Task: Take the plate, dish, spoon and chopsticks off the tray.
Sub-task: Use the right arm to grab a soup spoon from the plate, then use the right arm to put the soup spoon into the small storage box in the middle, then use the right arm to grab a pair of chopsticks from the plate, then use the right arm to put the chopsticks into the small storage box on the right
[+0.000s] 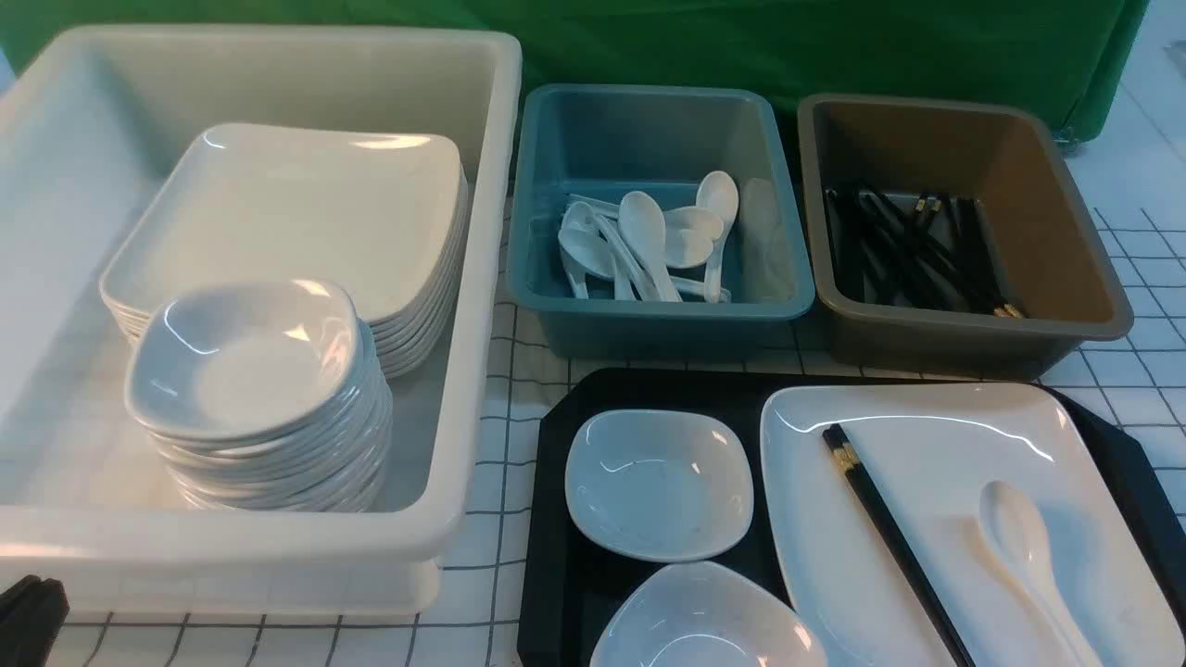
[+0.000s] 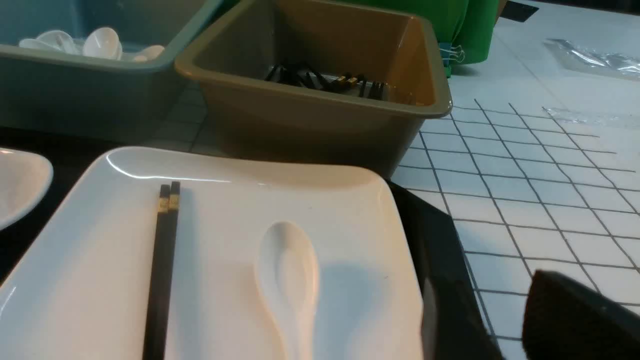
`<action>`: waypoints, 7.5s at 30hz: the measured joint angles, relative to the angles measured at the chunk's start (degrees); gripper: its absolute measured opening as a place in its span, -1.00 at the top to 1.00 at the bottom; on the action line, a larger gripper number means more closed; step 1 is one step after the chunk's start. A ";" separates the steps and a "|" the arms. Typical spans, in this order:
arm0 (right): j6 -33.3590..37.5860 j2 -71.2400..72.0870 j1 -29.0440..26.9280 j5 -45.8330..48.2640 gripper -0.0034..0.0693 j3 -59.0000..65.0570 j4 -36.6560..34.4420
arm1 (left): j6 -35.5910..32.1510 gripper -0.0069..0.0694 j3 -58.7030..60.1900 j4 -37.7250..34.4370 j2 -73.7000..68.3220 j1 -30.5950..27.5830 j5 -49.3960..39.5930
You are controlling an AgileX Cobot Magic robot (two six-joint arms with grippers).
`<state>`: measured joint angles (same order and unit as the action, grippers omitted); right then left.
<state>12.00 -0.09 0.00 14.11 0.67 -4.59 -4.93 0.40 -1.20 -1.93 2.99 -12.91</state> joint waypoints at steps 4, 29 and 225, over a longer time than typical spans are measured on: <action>0.00 0.00 0.00 0.00 0.25 0.00 0.00 | 0.00 0.81 0.00 0.00 0.00 0.00 0.00; 0.00 0.00 0.27 0.00 0.25 0.00 0.00 | -0.81 0.81 0.00 -2.02 0.00 0.00 4.02; -3.19 -102.58 8.26 -6.49 0.53 -92.07 2.86 | -6.68 0.83 -70.33 -15.22 -81.50 36.06 10.23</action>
<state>8.82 -102.67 8.26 7.62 -91.40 -1.73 -11.61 -69.94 -16.42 -83.43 39.06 -2.67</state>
